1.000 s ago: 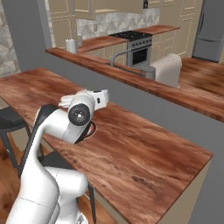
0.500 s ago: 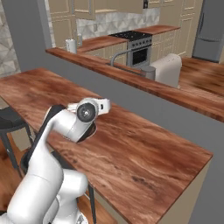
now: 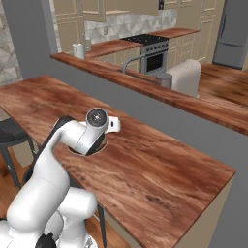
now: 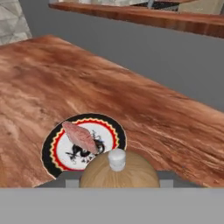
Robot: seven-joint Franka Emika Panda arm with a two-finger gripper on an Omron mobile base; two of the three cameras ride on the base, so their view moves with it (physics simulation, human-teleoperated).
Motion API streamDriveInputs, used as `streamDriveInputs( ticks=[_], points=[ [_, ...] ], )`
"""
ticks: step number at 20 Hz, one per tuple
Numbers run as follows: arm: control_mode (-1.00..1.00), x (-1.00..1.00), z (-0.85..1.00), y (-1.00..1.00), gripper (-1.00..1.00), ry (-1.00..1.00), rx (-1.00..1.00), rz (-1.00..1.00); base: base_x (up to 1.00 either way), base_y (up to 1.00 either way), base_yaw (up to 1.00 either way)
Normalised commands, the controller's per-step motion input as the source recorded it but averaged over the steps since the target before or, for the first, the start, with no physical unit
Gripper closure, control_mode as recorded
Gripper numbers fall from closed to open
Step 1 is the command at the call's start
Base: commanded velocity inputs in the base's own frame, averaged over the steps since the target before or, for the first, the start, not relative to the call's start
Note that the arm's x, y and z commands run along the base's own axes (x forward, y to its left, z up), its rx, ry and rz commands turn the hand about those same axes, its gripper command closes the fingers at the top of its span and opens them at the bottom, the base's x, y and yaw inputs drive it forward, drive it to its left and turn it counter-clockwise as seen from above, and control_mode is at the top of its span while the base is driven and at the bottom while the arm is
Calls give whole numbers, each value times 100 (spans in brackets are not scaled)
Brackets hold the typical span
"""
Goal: Retrieve the shaker from the cabinet and place it next the steak on a plate on the dining table.
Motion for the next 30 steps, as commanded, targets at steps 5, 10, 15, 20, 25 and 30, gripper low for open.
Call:
streamDriveInputs(
  ticks=[5,10,15,20,25,30],
  points=[
    [-100,1,-71,0,100,14,0,0,0,0,0],
    [-100,0,-64,1,100,0,0,0,0,0,0],
    [-100,0,-53,6,100,-4,0,0,0,0,0],
    [-100,7,-44,8,100,-6,0,0,0,0,0],
    [-100,17,-38,9,100,-11,0,0,0,0,0],
    [-100,12,-32,10,100,-10,0,0,0,0,0]
  ],
)
